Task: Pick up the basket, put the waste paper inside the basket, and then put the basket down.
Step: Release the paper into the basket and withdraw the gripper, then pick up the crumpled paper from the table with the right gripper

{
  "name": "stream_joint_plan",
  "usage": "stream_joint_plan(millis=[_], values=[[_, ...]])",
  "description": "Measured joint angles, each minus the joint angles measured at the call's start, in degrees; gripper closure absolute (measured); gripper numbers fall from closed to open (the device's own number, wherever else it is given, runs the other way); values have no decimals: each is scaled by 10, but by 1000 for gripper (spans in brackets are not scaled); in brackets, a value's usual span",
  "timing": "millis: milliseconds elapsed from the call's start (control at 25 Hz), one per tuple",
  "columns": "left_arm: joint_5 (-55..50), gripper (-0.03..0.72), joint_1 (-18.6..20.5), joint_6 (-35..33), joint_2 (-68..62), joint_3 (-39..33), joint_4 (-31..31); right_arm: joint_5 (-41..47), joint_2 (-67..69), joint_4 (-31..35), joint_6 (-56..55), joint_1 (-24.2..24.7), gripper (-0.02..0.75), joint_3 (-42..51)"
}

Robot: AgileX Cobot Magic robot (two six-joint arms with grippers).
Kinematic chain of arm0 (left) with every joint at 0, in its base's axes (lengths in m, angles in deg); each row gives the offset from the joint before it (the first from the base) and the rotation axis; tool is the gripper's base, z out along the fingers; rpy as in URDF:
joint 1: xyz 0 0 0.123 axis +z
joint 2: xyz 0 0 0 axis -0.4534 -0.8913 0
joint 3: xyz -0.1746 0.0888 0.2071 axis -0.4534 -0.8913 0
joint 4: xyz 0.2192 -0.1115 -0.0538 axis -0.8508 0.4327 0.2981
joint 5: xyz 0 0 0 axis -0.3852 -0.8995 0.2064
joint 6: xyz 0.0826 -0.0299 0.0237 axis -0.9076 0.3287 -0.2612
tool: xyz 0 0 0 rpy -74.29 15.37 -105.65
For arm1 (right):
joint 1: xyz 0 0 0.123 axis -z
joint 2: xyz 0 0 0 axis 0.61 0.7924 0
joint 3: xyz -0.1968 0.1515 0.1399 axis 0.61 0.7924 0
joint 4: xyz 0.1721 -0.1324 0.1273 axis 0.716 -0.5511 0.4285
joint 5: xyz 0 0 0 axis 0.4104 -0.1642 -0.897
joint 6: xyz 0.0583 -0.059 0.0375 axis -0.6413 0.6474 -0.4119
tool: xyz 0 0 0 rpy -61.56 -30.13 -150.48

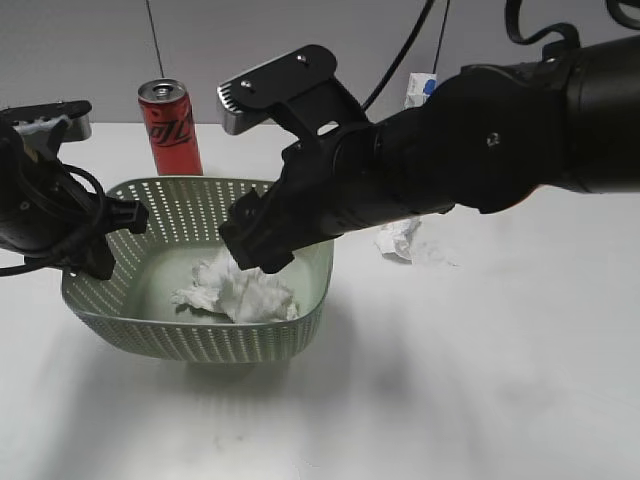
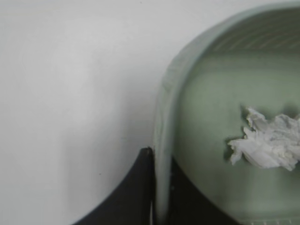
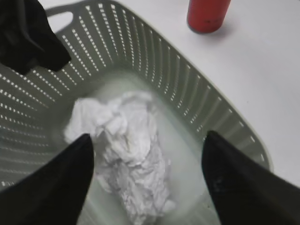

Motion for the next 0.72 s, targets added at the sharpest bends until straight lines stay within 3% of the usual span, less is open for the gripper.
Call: stream_joint_plan(millis=[160, 480, 720], values=[[0, 689, 0, 0, 0, 0, 1, 4, -8, -4, -18, 26, 135, 0], [0, 689, 0, 0, 0, 0, 11, 4, 10, -5, -88, 197, 144, -5], [1, 689, 0, 0, 0, 0, 15, 11, 131, -44, -113, 227, 144, -61]])
